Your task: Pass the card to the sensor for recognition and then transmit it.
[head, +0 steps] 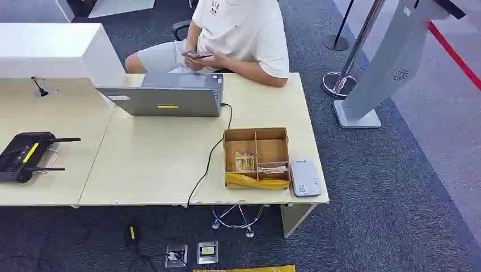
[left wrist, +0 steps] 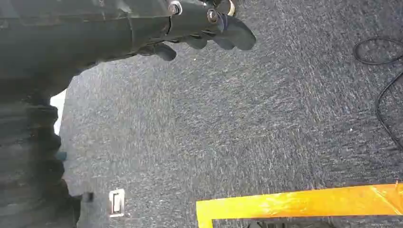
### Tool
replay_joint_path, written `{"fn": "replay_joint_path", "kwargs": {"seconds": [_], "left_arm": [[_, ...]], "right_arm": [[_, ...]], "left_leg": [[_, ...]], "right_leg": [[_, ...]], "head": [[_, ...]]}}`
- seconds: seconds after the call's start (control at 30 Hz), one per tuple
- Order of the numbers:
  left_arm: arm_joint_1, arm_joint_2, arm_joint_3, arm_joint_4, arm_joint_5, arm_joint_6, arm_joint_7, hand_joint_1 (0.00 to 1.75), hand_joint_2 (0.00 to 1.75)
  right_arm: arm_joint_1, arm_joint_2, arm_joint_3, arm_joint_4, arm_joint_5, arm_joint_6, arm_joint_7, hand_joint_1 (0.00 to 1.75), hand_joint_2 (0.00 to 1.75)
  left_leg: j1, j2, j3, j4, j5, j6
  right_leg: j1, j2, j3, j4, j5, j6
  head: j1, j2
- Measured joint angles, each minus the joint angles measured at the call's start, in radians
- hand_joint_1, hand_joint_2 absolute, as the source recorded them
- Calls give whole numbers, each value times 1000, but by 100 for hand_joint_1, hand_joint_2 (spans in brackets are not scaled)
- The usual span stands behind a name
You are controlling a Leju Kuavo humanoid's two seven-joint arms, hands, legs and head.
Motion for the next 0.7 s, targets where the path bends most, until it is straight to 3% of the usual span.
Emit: {"fn": "replay_joint_path", "kwargs": {"seconds": [0.7], "left_arm": [[3, 1, -3, -13, -5, -6, 0, 0, 175]], "right_arm": [[1, 10, 4, 0, -2, -10, -16, 0, 175]], "left_leg": [[0, 0, 0, 0, 0, 0]], "right_leg": [[0, 0, 0, 0, 0, 0]], "head": [[0, 0]]}}
